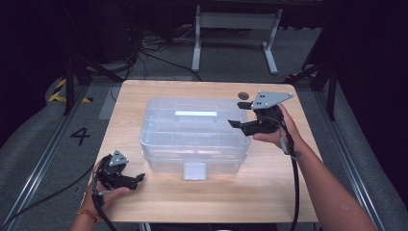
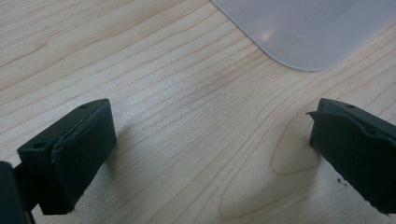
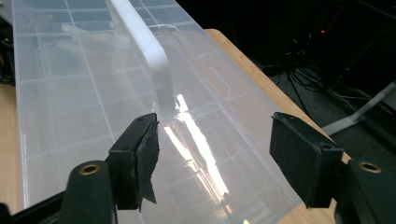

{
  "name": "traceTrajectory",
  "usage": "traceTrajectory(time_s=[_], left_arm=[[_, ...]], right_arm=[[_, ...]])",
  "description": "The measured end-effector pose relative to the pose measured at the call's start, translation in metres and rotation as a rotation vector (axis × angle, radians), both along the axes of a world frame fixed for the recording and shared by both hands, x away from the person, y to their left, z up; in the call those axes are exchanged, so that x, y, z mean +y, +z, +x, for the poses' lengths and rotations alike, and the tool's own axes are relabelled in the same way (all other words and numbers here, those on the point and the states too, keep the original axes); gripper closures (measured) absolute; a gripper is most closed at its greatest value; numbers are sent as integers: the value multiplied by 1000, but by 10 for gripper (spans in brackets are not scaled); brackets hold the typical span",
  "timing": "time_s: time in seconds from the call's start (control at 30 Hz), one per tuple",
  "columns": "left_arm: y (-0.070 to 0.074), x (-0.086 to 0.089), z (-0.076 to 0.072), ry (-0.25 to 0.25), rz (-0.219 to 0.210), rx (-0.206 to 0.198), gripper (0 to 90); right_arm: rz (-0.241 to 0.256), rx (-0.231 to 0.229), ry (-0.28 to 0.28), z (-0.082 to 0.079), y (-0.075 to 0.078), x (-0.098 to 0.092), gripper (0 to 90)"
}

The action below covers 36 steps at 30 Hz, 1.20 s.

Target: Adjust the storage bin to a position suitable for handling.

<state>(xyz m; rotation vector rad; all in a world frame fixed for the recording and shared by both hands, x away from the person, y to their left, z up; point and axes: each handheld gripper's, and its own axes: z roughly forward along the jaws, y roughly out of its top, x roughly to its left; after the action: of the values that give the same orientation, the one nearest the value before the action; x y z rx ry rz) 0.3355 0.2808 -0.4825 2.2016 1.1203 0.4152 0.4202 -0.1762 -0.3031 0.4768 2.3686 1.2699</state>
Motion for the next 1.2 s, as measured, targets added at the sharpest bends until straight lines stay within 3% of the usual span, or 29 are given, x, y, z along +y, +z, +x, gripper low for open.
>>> traceTrajectory(time_s=[0.57,1.2], left_arm=[[0,0,0,5,-2,1,10],[0,0,-1,6,-4,4,10]], right_arm=[[-28,19,60,1,-1,31,373],[-94,13,77,2,0,55,682]])
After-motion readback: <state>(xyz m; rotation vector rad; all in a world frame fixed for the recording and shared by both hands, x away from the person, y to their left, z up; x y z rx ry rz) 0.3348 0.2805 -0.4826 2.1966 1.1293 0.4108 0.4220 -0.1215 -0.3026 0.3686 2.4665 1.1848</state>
